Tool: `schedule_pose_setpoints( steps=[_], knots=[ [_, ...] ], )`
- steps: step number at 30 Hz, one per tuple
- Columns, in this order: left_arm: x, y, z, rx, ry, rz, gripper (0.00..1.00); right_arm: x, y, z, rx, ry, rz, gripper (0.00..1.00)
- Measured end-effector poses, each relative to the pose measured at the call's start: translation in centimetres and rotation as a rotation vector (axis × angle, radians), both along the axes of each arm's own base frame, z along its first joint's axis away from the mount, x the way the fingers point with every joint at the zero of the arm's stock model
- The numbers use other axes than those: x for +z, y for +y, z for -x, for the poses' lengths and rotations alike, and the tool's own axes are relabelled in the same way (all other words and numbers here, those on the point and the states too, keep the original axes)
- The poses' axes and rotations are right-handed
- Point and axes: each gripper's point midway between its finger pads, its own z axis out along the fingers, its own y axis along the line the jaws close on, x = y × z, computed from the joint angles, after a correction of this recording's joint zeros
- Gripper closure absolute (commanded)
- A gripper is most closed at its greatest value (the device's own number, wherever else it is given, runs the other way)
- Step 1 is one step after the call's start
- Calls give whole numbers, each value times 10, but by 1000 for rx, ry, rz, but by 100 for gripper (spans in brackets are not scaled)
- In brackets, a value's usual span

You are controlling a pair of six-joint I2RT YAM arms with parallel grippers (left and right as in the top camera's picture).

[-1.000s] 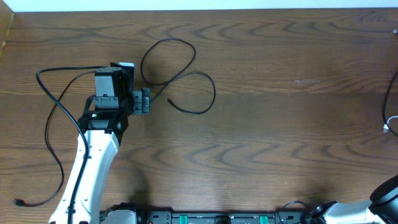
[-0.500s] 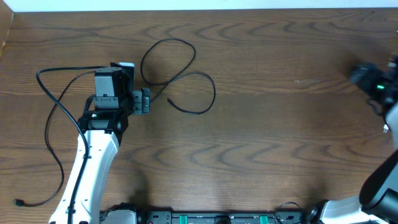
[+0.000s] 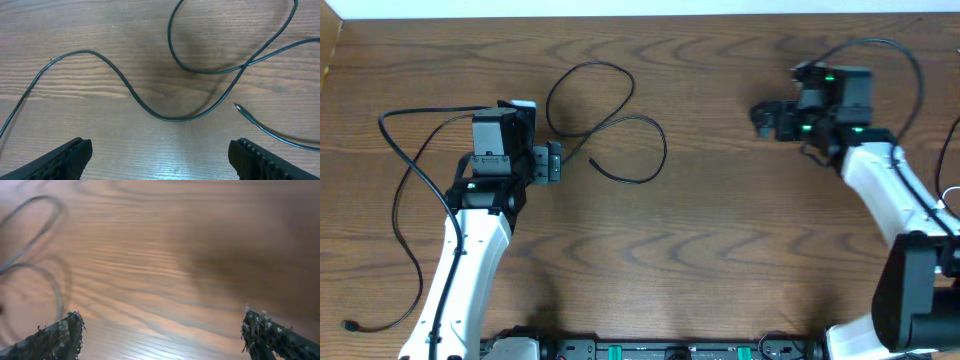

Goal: Untangle cables

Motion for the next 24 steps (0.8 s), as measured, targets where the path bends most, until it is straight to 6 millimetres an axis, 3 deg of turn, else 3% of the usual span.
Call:
schedule_pose_setpoints(
  steps=[5,6,9,13,18,24],
  knots=[
    [0,0,0,0,0,0,8,11,72,-3,159,-109,-6,1],
    [0,0,0,0,0,0,8,7,98,-2,211,-129,-7,1],
    [0,0,0,0,0,0,8,-10,129,-4,263,-153,0,1],
    [0,0,0,0,0,0,8,-47,167,-4,317,-170,16,1],
    [0,0,0,-1,0,1,8,-64,194,-7,350,-231,27,1],
    [0,0,0,-1,0,1,8,-100,207,-2,377,-212,44,6]
  ],
)
